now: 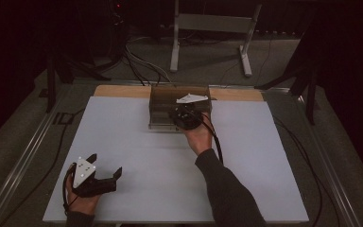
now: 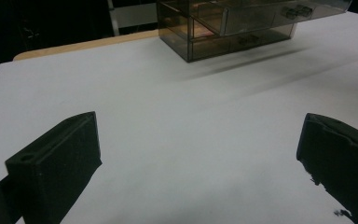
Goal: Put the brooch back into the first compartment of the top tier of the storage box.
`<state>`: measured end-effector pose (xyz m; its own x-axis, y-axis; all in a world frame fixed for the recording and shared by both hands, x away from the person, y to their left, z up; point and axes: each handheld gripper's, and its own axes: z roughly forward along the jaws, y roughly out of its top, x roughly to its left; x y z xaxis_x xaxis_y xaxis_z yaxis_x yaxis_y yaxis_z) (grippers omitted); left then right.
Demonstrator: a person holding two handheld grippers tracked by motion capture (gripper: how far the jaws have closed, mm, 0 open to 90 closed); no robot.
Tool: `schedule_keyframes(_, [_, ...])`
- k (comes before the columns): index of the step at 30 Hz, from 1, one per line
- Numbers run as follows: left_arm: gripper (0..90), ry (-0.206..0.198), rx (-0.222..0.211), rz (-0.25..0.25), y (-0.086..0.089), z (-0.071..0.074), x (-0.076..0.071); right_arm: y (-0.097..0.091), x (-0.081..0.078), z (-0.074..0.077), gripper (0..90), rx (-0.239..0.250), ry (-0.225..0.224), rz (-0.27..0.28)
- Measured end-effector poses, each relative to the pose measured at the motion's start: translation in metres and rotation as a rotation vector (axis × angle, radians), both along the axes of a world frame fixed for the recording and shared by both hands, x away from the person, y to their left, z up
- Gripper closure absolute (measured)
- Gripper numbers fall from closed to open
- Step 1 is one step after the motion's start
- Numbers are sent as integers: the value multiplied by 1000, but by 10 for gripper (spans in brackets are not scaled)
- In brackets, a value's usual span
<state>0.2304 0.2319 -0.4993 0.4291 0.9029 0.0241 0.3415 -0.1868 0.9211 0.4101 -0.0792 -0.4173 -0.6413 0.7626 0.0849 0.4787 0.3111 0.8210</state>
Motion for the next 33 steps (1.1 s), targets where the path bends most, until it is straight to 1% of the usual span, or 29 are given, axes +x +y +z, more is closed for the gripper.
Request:
schedule_keyframes(4, [3, -1, 2, -1, 0, 0, 0, 4, 1, -1, 814, -1, -1, 1])
schedule_keyframes(7, [3, 0, 1, 0, 1, 0, -1, 7, 3, -2, 814, 3, 6, -6])
schedule_keyframes(9, [3, 0, 0, 1, 1, 0, -1, 8, 5, -3, 813, 21, 14, -8])
schedule_keyframes(11, [3, -2, 0, -1, 0, 0, 0, 8, 5, -3, 813, 28, 20, -10])
schedule_keyframes(17, [3, -1, 3, -3, -1, 0, 0, 8, 8, -7, 813, 33, 23, -16])
schedule_keyframes(20, [3, 1, 4, -4, -1, 0, 0, 11, 8, -9, 812, 49, 30, -12])
schedule_keyframes(29, [3, 0, 4, -5, 0, 0, 1, 21, 9, -15, 811, 38, 36, -4])
schedule_keyframes(33, [3, 1, 6, -6, -1, -1, 1, 23, 9, -16, 811, 44, 37, -6])
